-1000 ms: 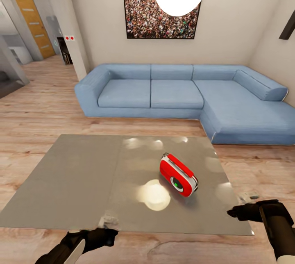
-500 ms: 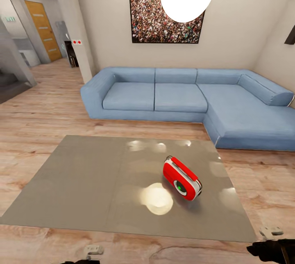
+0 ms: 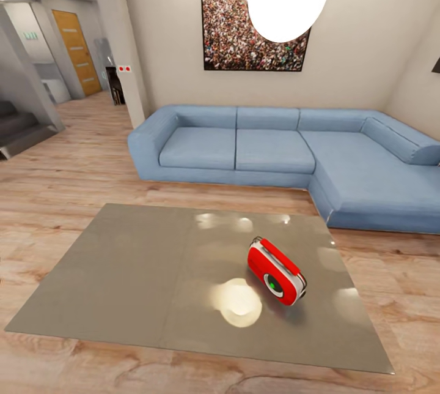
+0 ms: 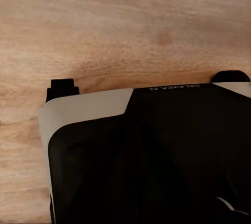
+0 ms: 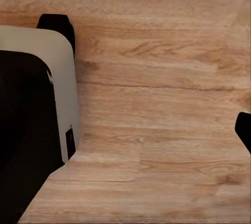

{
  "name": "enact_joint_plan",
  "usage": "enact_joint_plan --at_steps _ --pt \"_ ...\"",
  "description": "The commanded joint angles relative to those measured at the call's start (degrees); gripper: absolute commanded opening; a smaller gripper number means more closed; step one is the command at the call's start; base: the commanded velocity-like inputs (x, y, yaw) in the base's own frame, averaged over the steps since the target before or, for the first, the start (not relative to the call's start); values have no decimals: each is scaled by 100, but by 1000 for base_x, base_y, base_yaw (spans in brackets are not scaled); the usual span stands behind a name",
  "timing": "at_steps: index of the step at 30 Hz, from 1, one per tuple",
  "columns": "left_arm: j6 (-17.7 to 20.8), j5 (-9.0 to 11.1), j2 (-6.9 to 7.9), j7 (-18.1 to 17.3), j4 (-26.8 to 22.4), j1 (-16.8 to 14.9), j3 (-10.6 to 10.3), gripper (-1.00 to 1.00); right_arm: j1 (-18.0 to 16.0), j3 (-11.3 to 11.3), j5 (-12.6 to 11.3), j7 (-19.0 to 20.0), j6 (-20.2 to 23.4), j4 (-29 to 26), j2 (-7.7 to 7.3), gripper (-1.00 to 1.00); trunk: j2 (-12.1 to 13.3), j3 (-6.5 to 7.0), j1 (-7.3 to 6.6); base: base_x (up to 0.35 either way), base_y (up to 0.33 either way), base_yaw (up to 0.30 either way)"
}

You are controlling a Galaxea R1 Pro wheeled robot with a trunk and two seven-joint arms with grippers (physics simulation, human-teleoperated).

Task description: Turn on the radio receiver that's on the table in the living room.

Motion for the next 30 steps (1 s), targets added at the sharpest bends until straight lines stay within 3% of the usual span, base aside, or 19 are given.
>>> enact_joint_plan --at_steps 1,5,11,19,26,30 --pt "-2 -27 -49 48 78 0 1 -100 -1 0 -4 -147 -171 368 1 100 0 10 0 0 0 64" --pt "0 -166 -198 420 319 1 2 -100 -1 1 -8 -686 -788 1492 15 100 0 46 0 0 0 64" --pt "-1 -225 -355 770 621 9 4 -100 -15 7 -29 -1388 -1393 2369 88 100 0 99 0 0 0 66" --pt "4 -219 -390 838 672 38 4 -100 -59 1 -60 -1517 -1517 2499 386 100 0 171 0 0 0 99" --pt "1 -222 -393 842 675 37 3 -100 -62 0 -78 -1514 -1525 2511 437 100 0 234 0 0 0 96" --pt "0 -220 -394 844 675 41 4 -100 -62 -1 -139 -1519 -1578 2512 559 100 0 270 0 0 0 90"
